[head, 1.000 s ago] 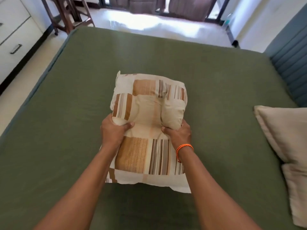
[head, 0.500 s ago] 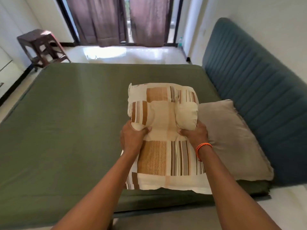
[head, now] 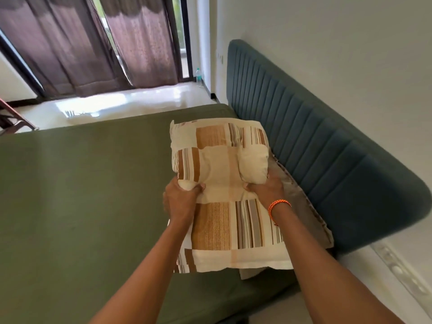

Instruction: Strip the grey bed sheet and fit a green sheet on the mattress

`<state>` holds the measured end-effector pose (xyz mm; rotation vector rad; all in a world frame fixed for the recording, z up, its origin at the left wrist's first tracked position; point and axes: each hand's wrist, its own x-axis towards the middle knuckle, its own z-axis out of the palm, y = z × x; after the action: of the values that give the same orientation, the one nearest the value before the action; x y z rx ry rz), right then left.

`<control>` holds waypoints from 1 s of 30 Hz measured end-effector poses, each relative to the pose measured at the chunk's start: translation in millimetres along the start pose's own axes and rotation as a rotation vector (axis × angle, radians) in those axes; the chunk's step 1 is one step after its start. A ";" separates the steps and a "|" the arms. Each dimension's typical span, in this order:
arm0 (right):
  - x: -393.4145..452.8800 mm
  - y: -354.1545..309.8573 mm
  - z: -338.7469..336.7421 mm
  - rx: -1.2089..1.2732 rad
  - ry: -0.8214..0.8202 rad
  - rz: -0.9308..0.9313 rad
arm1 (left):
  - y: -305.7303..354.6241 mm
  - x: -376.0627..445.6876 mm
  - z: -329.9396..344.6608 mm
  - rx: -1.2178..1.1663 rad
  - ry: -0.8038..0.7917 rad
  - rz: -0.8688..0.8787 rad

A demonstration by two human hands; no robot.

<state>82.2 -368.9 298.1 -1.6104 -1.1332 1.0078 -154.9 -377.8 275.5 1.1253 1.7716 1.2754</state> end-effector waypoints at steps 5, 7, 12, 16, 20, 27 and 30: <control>94.0 25.9 -6.0 -0.004 -0.006 -0.033 | -12.7 63.5 79.6 -0.063 -0.017 -0.066; 144.9 40.1 -0.8 -0.020 -0.014 -0.028 | -23.4 99.8 113.3 -0.078 -0.011 -0.097; 277.7 69.1 18.8 -0.101 -0.041 0.004 | -41.6 196.5 182.8 -0.080 0.037 -0.130; 386.6 79.5 33.4 -0.177 -0.063 -0.012 | -48.6 278.6 241.2 -0.090 0.059 -0.152; 493.3 89.9 47.7 -0.245 -0.087 -0.056 | -50.3 359.6 296.3 -0.109 0.072 -0.156; 671.1 128.4 69.8 -0.536 -0.089 -0.068 | -82.5 502.2 384.7 -0.125 0.040 -0.154; 696.9 182.0 86.1 -0.716 -0.253 0.067 | -129.1 518.3 406.9 -0.180 -0.124 -0.298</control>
<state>216.7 286.5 17.8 -2.1210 -1.7585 0.9161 -38.7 229.6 14.1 0.7884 1.6257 1.1329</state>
